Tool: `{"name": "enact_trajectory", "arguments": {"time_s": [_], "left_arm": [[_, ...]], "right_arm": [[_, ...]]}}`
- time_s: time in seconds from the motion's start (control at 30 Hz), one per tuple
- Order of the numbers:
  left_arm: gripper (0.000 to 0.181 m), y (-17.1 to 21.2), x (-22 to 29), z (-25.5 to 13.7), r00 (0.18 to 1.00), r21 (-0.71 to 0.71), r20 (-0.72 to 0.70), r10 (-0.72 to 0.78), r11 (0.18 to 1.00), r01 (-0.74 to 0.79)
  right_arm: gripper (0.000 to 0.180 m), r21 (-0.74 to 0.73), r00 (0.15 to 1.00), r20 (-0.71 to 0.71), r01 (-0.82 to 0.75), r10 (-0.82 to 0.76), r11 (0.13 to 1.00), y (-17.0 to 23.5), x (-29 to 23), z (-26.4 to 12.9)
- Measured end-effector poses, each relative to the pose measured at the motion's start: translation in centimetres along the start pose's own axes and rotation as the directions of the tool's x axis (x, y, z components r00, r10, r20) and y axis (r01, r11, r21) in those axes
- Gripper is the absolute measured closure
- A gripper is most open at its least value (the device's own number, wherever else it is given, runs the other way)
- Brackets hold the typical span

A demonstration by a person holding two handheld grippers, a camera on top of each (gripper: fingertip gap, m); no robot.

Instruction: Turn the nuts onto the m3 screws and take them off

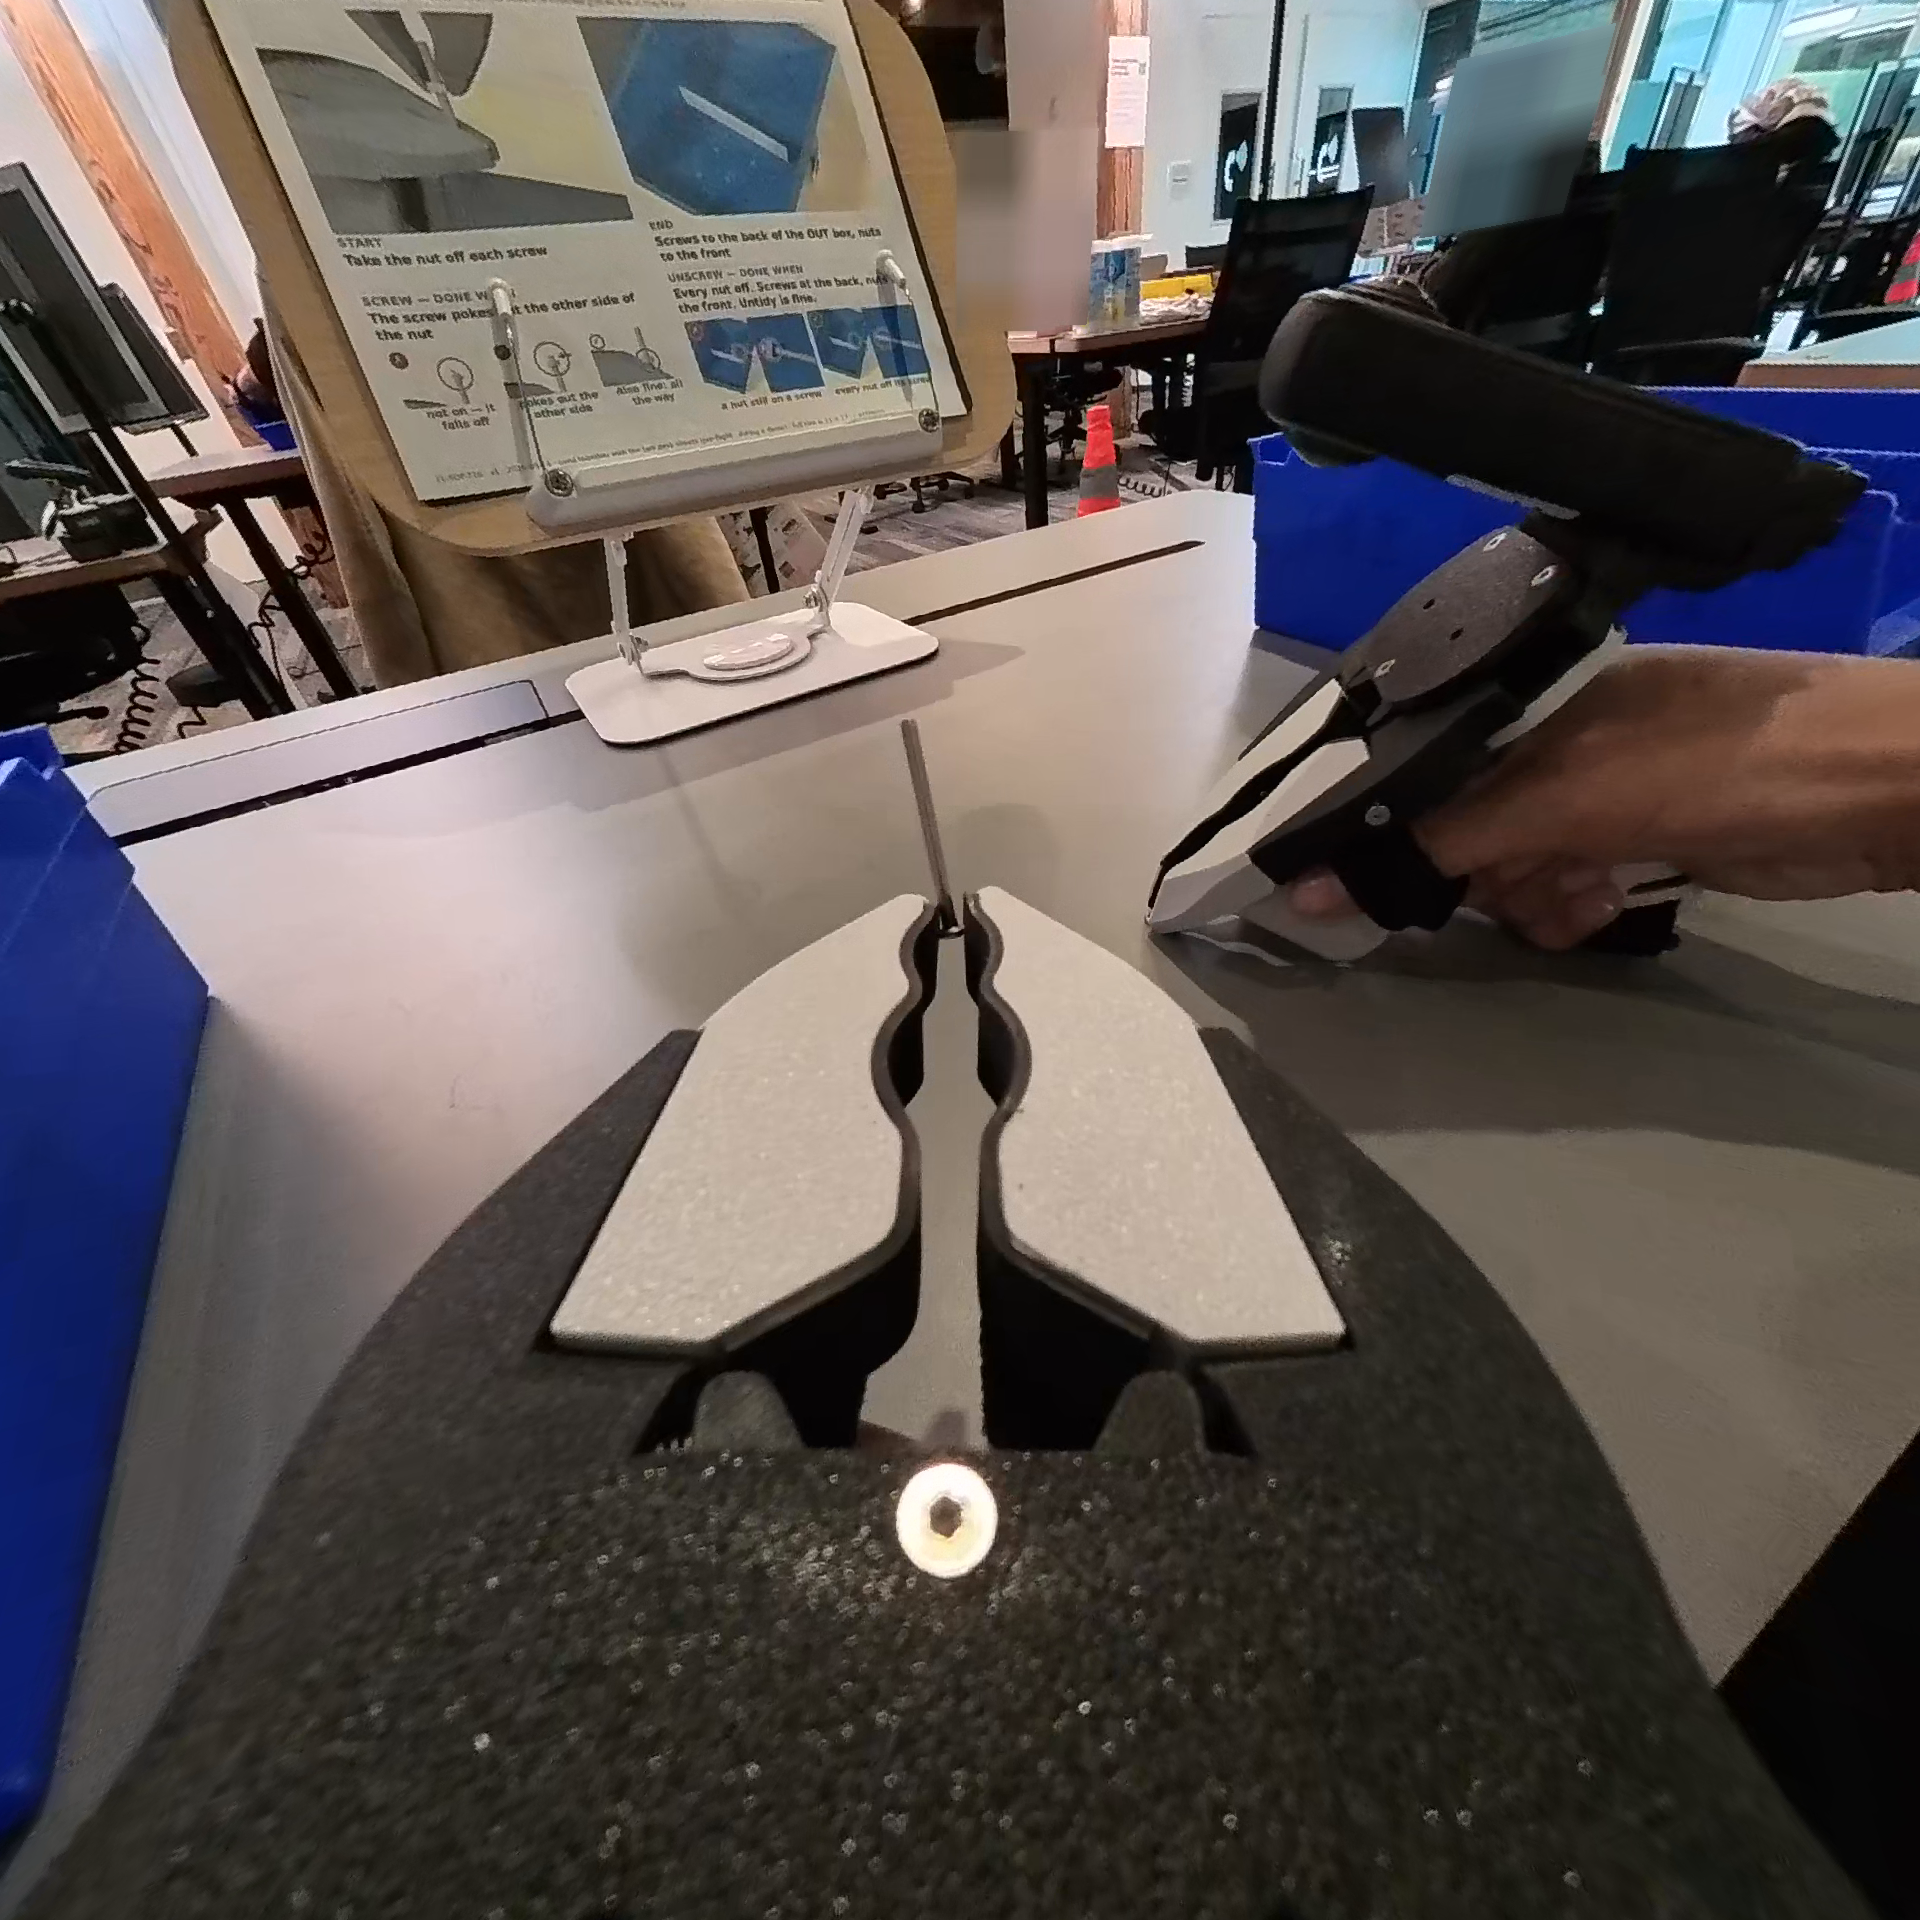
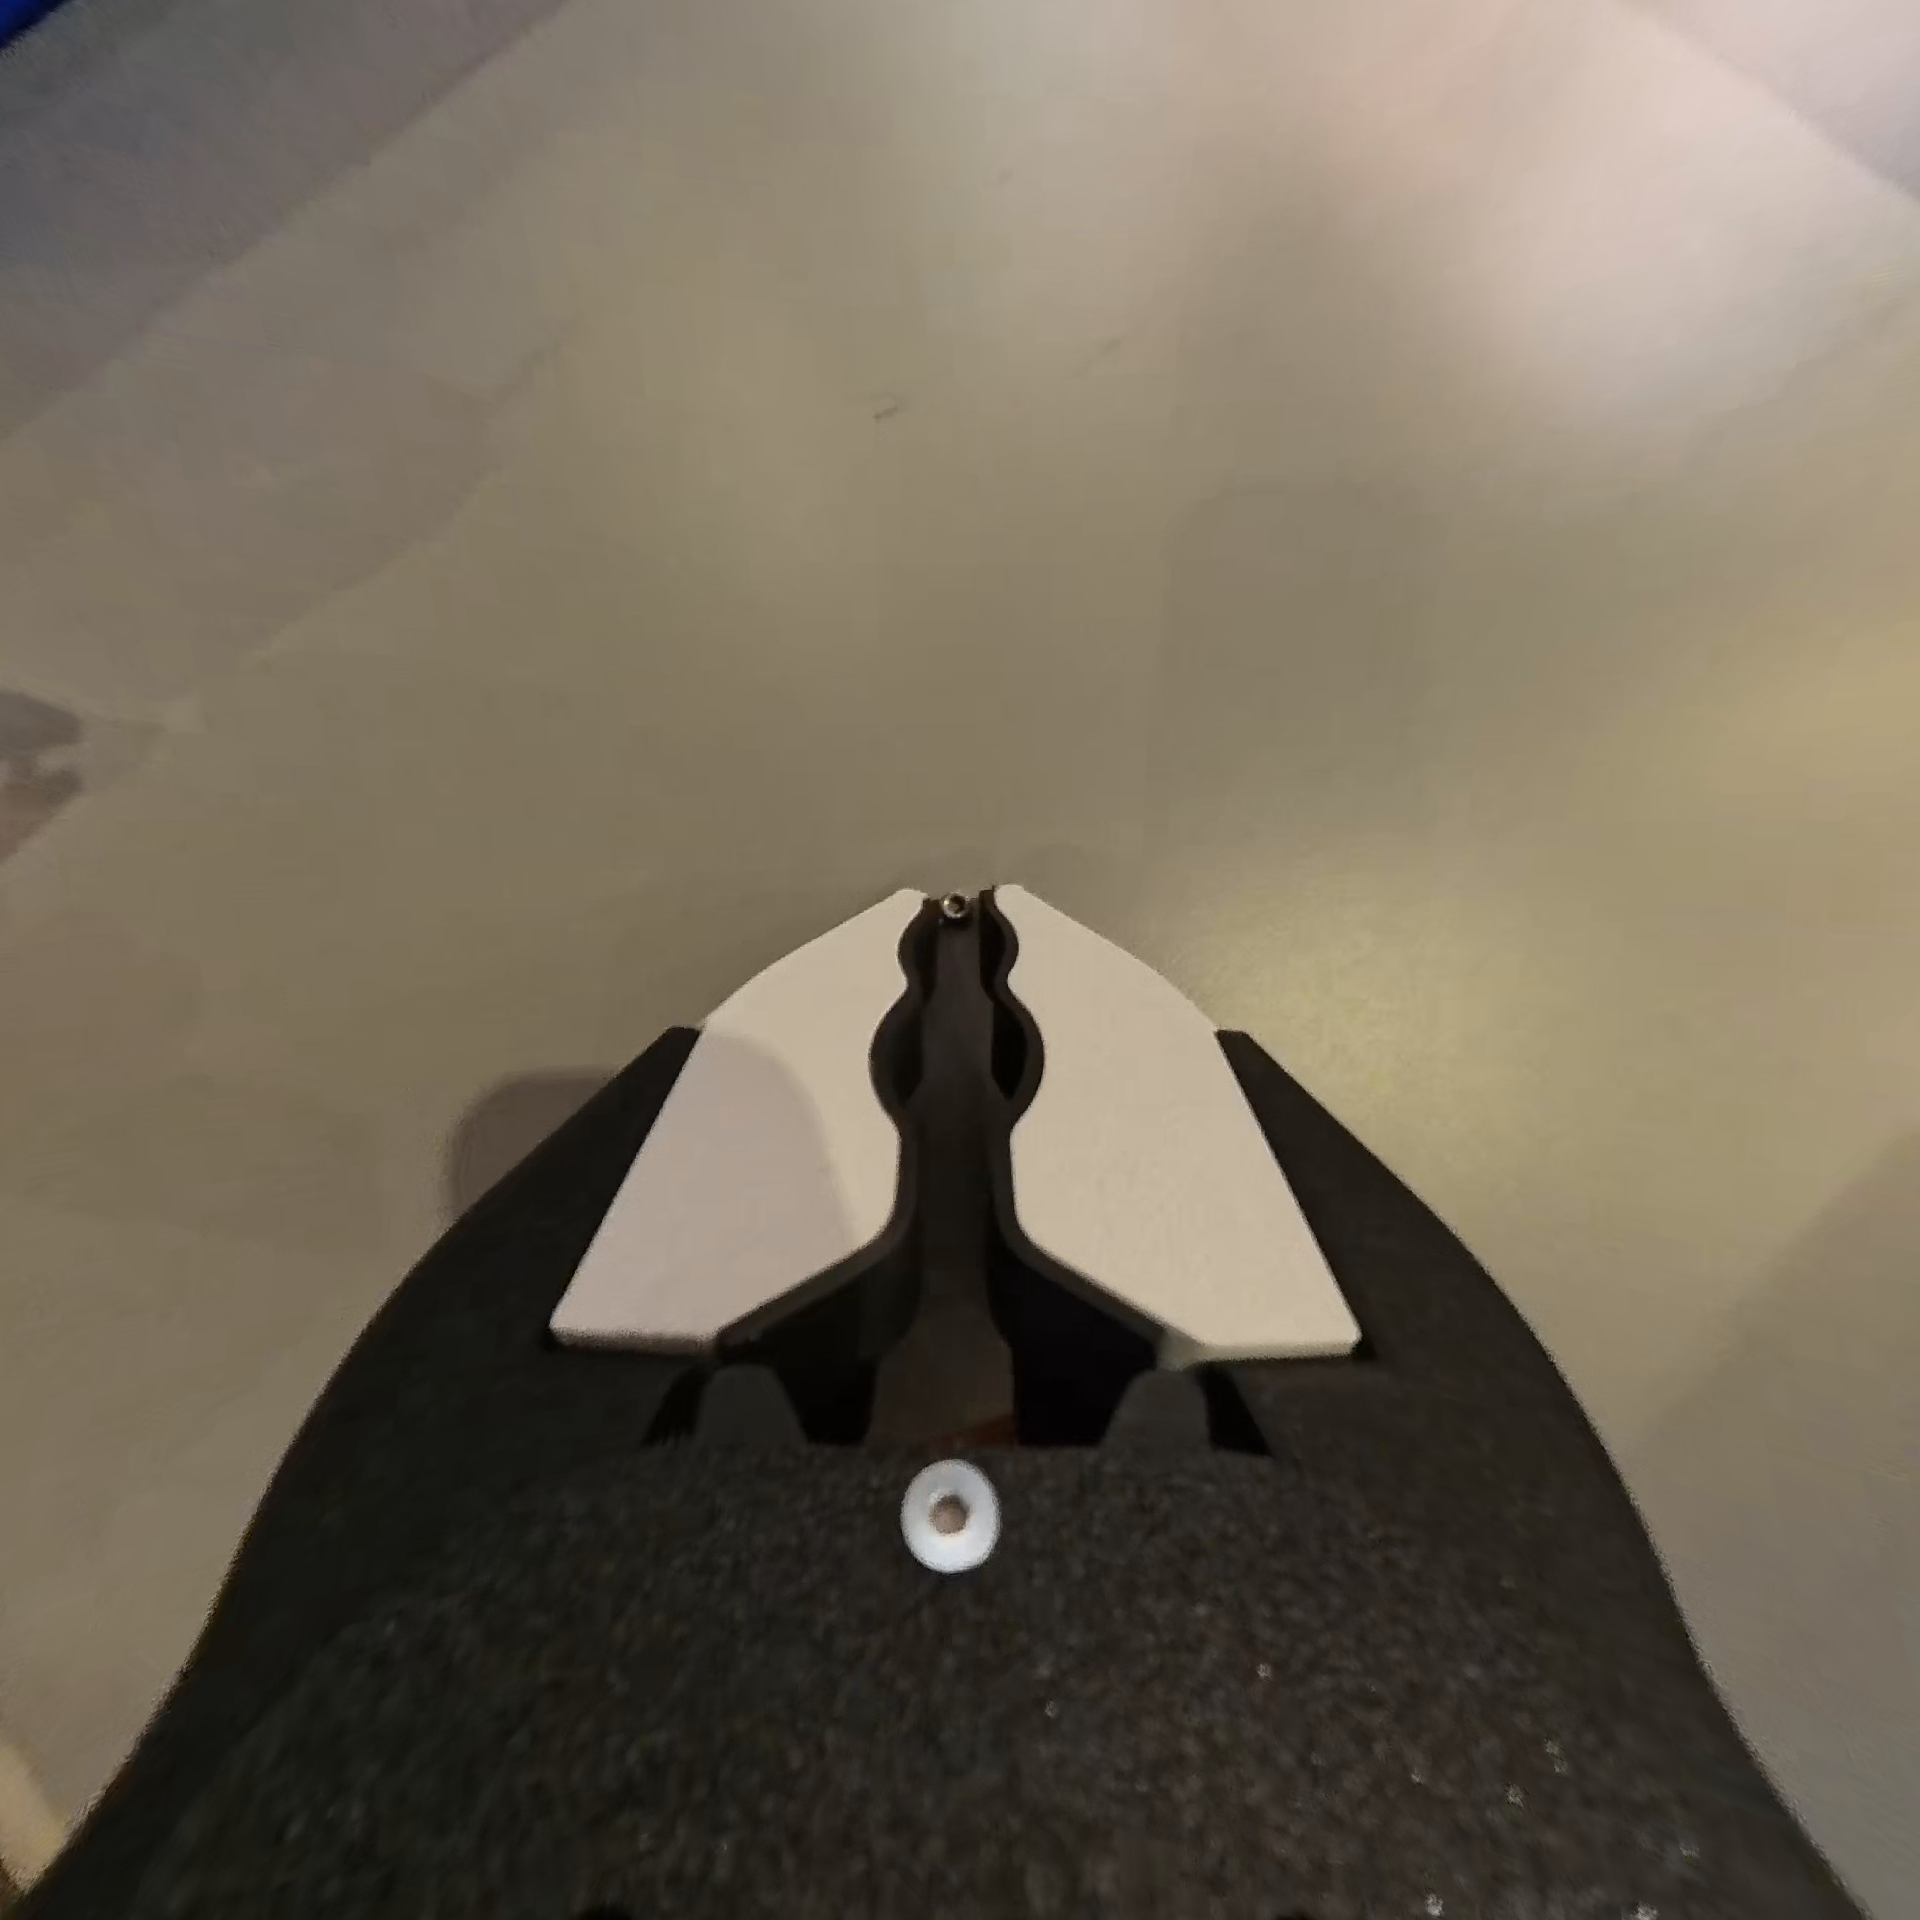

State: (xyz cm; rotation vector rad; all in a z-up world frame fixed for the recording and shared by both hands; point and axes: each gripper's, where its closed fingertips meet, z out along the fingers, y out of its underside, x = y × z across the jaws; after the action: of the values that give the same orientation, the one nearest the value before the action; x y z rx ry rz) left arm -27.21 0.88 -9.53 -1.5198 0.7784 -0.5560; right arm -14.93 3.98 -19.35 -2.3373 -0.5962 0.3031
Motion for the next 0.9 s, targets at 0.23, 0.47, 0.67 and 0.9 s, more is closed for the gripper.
{"name": "enact_trajectory", "arguments": {"time_s": [0.23, 0.47, 0.67, 0.9], "left_arm": [[0.177, 0.0, 0.1, 0.0, 1.000, -0.002, -0.002, 0.004, 1.000, -0.004], [0.177, 0.6, 1.3, 0.5, 0.996, -0.050, -0.090, 0.025, 0.998, -0.030], [0.177, 2.1, 3.7, 1.4, 0.925, -0.127, -0.358, 0.128, 0.975, -0.184], [0.177, 2.6, 1.2, 0.8, 0.949, -0.141, -0.289, 0.128, 0.974, -0.175]], "right_arm": [[0.174, -0.002, 1.000, 0.008, 0.010, -0.010, 1.000, 0.0, 0.0, 0.0], [0.175, 0.112, 0.994, 0.026, 0.104, -0.108, 0.988, -1.6, -2.2, -2.3], [0.180, 0.299, 0.930, 0.098, 0.312, -0.354, 0.902, -5.4, -6.9, -9.2], [0.170, 0.241, 0.950, 0.098, 0.267, -0.297, 0.933, -2.3, -6.8, -9.0]]}}
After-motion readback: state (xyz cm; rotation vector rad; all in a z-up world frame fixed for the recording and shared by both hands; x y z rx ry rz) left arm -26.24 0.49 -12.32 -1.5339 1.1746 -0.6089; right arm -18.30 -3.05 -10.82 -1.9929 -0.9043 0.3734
